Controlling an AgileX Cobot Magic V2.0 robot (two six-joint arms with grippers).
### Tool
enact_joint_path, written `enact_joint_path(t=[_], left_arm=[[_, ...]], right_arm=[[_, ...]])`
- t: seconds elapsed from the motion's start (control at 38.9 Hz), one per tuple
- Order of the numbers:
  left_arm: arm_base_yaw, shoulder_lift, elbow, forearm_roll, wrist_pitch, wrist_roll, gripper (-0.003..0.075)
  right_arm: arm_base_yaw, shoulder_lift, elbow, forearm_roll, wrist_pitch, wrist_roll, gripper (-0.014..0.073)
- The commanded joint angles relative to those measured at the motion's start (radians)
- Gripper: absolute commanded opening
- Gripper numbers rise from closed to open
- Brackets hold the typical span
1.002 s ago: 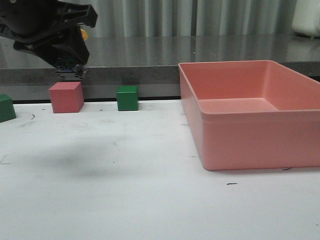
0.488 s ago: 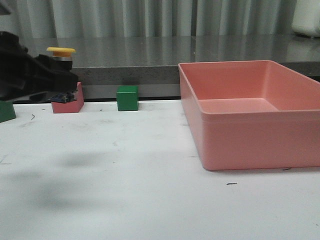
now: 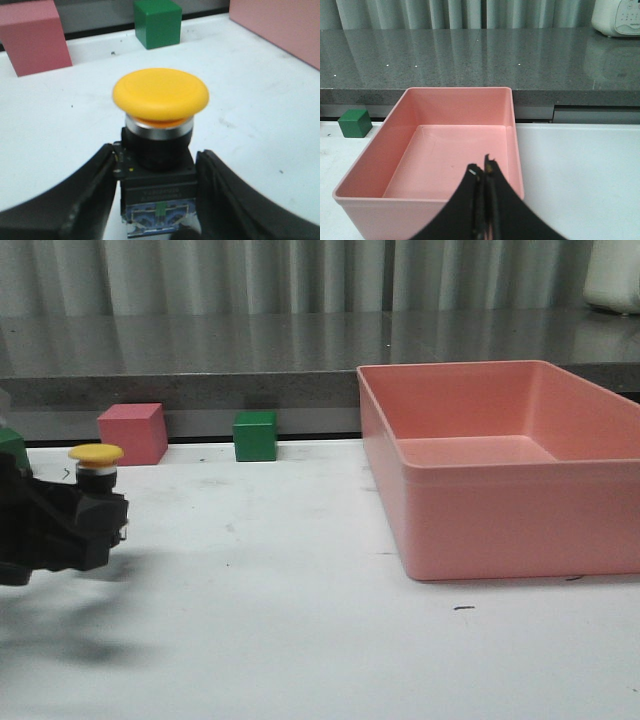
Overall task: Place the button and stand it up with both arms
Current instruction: 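Lower the button upright onto the table and open the left gripper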
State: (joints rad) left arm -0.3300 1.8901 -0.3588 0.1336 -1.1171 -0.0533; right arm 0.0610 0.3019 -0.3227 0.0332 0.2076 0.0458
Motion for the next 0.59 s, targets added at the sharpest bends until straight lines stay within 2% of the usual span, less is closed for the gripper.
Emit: enact_joint_path(t=[0.0, 0.57], left_arm=[[0.002, -0.012, -0.010, -0.009, -0.243, 0.002, 0.0229], [0.002, 0.001, -0.008, -0.009, -0.243, 0.002, 0.0232]], right_arm=[[-0.005, 0.004, -0.028, -0.008, -0.086, -0.008, -0.0071], [-0.005, 0.004, -0.028, -0.008, -0.086, -0.008, -0.0071]])
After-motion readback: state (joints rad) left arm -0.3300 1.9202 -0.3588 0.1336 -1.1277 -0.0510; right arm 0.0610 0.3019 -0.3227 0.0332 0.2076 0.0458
